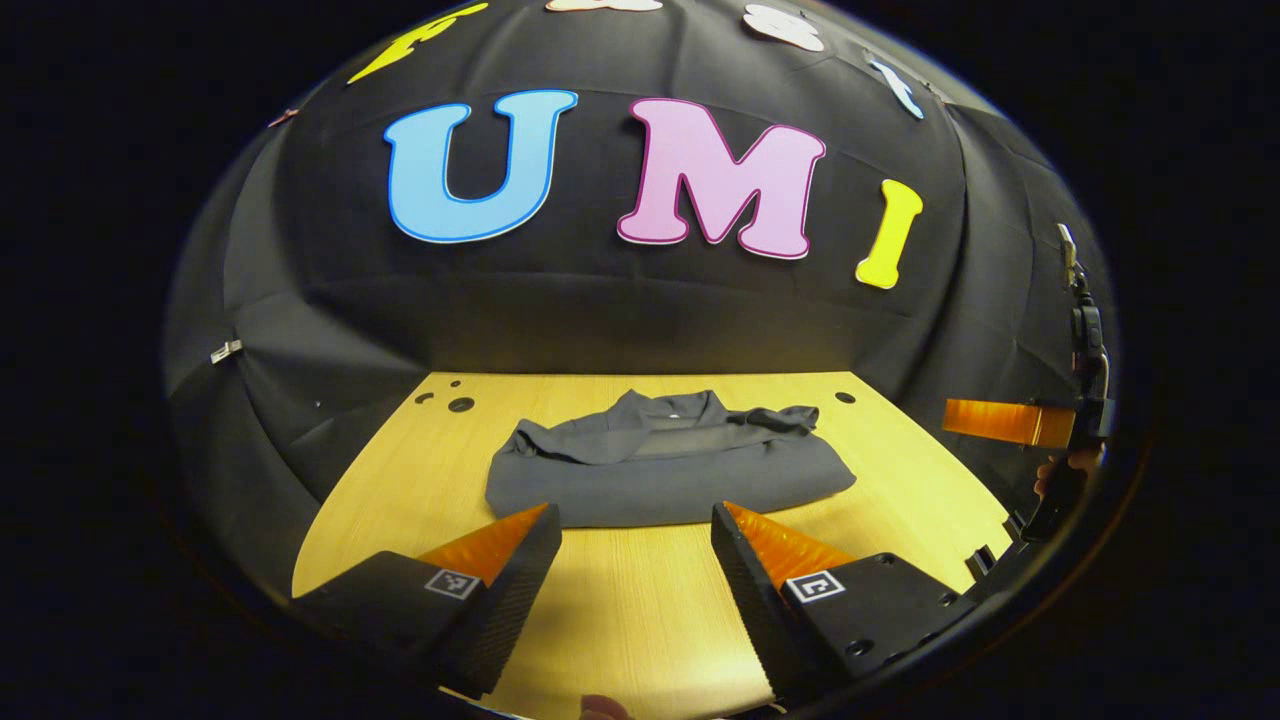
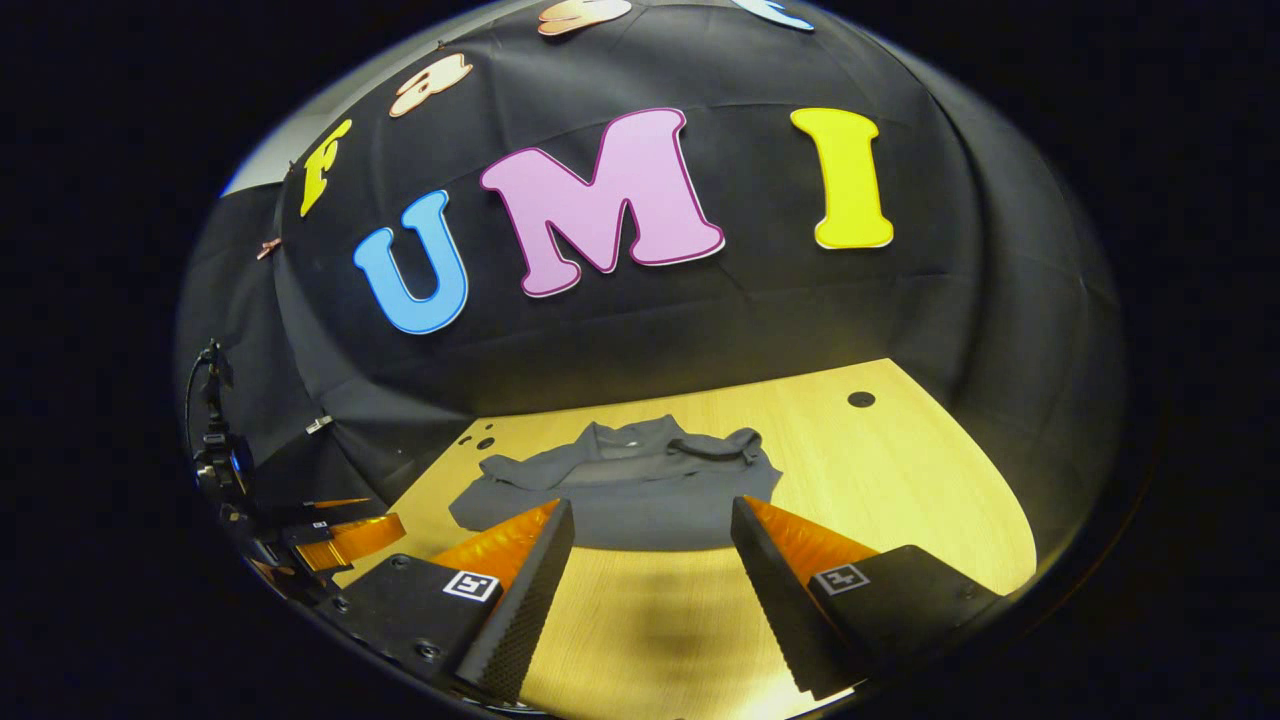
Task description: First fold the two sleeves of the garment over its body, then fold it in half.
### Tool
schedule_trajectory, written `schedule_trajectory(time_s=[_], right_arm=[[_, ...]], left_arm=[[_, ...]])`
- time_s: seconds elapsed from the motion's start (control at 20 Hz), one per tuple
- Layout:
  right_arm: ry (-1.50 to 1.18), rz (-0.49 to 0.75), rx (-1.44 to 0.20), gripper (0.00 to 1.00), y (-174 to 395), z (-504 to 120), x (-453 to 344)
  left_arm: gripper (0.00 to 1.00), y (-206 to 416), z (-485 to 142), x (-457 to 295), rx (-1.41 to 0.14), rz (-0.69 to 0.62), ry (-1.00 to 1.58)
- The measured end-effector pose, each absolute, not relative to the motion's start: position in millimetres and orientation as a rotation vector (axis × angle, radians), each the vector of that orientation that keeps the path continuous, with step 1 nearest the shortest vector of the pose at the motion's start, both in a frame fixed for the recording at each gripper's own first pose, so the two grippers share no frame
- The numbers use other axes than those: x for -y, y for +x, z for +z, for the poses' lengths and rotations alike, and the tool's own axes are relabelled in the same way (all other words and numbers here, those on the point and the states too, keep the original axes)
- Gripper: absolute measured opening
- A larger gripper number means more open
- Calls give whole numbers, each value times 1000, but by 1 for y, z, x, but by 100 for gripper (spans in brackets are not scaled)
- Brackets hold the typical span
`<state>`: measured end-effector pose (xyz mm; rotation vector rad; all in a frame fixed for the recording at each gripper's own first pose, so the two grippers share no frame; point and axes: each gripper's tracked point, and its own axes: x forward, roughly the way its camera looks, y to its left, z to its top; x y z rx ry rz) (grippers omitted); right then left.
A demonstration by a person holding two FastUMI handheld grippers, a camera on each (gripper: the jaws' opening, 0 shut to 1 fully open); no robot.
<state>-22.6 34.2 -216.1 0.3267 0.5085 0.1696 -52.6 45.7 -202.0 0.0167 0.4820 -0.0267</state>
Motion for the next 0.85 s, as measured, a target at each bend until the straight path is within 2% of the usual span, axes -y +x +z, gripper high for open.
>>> schedule_trajectory(time_s=[0.35,0.4,0.5,0.55,0.6,0.65,0.7,0.75,0.8,0.85], right_arm=[[362,118,-537,98,-47,-225,-22],[356,114,-538,98,-48,-226,-20],[346,112,-536,98,-49,-224,-18],[343,111,-535,98,-48,-224,-18],[341,111,-534,98,-49,-223,-19],[340,111,-534,98,-49,-223,-19],[341,112,-534,98,-50,-223,-21],[341,113,-536,98,-50,-223,-22],[341,115,-538,98,-50,-224,-23],[337,117,-540,98,-51,-225,-24]], left_arm=[[95,-72,-219,-65,-525,12,-5],[90,-73,-220,-68,-527,17,-4],[90,-75,-222,-72,-528,23,-1],[95,-75,-224,-73,-529,24,1],[90,-75,-224,-74,-531,26,4],[95,-75,-224,-75,-531,27,6],[95,-75,-225,-76,-533,26,5],[90,-76,-227,-75,-536,24,4],[95,-76,-228,-76,-538,25,6],[95,-76,-228,-76,-539,24,7]])
